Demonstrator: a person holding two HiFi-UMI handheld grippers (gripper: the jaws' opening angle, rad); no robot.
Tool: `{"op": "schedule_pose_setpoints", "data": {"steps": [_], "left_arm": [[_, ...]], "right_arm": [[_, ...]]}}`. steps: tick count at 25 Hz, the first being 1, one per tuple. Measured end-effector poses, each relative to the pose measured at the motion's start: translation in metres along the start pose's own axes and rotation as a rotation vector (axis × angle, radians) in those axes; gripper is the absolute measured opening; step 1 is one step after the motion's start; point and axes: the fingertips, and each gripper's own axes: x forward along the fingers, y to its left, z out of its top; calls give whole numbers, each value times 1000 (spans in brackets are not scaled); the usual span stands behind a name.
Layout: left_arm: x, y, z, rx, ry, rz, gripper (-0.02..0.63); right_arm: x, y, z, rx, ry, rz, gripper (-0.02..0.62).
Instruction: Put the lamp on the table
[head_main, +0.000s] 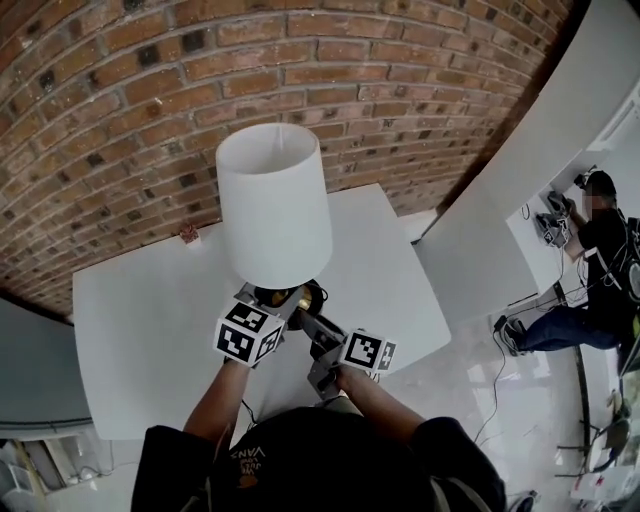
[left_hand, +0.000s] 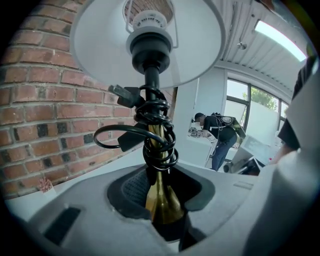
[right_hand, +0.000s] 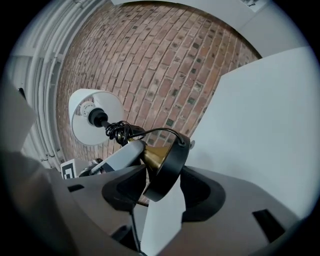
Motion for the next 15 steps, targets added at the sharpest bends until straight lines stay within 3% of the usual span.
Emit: {"op": "schedule_pose_setpoints", "data": {"steps": [8,15], "left_arm": [[51,26,47,-23,-44,112,123],[78,57,71,-1,-47,219,117]], "right_arm": [[20,-11,78,-58,45,89,209],[30,-26,133,-72,18,137,209]]}}
